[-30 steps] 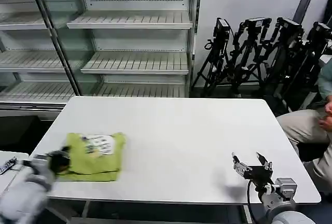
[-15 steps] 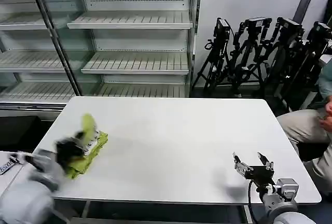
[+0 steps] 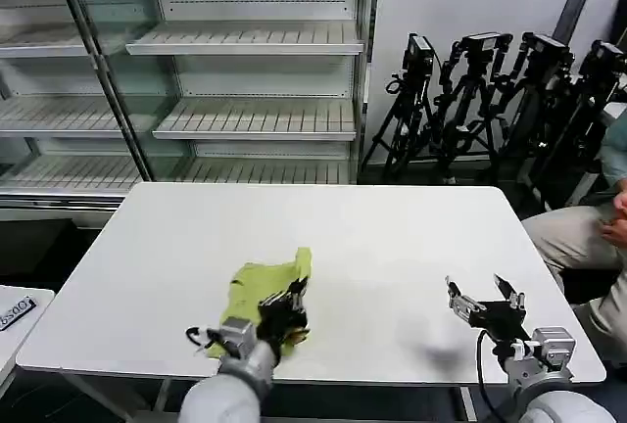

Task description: Fold and organize the clothes.

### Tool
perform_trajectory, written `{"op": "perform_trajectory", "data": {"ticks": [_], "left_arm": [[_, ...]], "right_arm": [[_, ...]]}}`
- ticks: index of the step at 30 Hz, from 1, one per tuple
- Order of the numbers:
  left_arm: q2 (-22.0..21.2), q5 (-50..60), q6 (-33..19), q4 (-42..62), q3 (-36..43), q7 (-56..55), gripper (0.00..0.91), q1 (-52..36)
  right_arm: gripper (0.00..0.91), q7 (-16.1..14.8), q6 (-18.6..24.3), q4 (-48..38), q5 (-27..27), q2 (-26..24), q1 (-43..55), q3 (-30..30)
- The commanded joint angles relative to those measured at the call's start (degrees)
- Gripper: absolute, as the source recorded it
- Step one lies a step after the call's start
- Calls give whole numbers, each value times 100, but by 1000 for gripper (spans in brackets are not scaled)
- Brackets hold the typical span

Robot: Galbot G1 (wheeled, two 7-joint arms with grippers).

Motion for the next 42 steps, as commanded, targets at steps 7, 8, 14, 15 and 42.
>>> {"op": "perform_trajectory", "data": {"ticks": [7,8,14,15,42], "left_arm": [[-777,-879,-15,408,518,-641,907,-1043],[-725,-880,-16,320,514,-548,907,-1041],[-434,-803,-266,295,-42,-116,907,-1350],[-269,-478,-371,360,-263,119,907,-1356],[596,2022,-2627,1813,-2814,3166,907,-332]], "right_arm": [[907,-103,-57,-85,95,-113,391,149],[907,-134,-57,-100,96,-99,416,152],[907,-223,64,-303,-16,-65,668,96],[907,-260,97,-350,-61,-66,702,82],[907,-443,1362,-1366,-1593,201,1520,-1025]]}}
